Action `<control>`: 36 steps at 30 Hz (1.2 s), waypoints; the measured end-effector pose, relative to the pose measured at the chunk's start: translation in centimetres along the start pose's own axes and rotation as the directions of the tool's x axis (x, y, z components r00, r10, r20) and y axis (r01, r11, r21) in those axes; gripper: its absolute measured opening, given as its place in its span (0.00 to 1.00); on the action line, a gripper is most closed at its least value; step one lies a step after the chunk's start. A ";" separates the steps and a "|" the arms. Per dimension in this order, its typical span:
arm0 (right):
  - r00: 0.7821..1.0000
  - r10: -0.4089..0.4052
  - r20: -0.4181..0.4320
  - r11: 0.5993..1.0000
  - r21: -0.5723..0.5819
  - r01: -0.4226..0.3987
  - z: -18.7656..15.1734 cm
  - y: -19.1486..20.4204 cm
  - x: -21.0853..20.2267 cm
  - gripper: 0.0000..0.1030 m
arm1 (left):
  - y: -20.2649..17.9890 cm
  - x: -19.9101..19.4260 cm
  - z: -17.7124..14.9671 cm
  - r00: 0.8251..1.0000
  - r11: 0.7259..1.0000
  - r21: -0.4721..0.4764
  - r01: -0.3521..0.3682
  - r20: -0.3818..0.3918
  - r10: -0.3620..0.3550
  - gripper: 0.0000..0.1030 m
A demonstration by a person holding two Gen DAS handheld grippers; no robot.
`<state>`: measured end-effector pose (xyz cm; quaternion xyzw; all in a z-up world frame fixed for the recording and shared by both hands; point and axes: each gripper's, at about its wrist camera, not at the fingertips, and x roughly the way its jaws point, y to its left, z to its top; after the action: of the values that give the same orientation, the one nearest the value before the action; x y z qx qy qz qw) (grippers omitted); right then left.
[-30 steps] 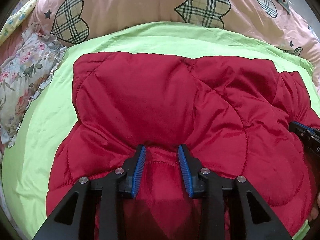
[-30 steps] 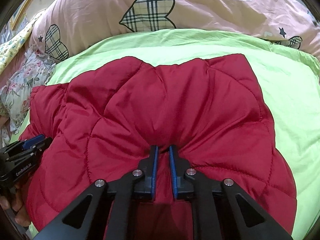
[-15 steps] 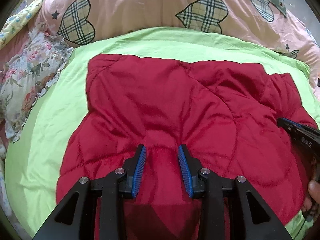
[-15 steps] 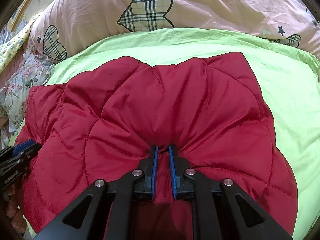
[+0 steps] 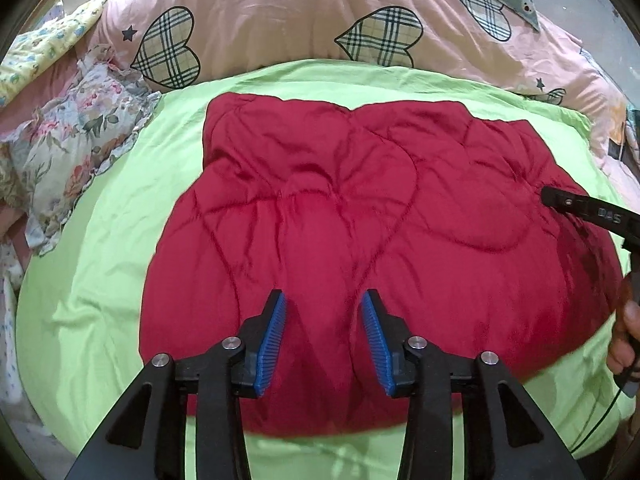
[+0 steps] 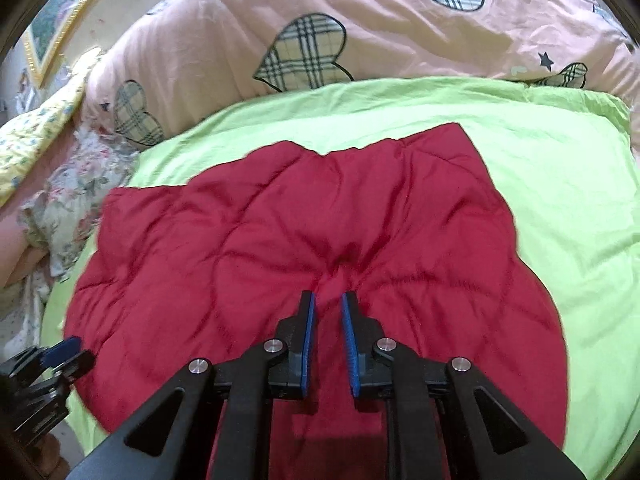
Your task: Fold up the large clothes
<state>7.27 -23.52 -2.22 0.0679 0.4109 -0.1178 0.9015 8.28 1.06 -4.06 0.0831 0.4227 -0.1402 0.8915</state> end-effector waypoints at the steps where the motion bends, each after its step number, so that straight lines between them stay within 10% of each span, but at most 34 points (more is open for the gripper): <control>1: 1.000 0.007 0.004 1.000 -0.004 -0.007 -0.3 0.1 -0.7 0.16 | -0.1 -0.3 -0.3 1.000 1.000 -0.001 0.009 0.000 -0.009 0.43; 23: 0.997 0.037 -0.068 0.999 -0.015 -0.038 -7.3 0.3 -0.9 0.17 | 1.2 0.1 -1.7 0.999 0.999 -0.029 0.033 0.023 -0.032 0.51; 36: 1.000 0.000 -0.027 1.000 -0.010 -0.001 -7.6 0.8 -1.6 0.17 | 1.2 2.4 -2.8 0.999 0.998 -0.045 -0.046 0.000 0.046 0.79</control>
<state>0.92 -20.87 -5.96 0.0653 0.4236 -0.1146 0.8962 8.05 2.49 -7.61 0.0726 0.4233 -0.1102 0.8964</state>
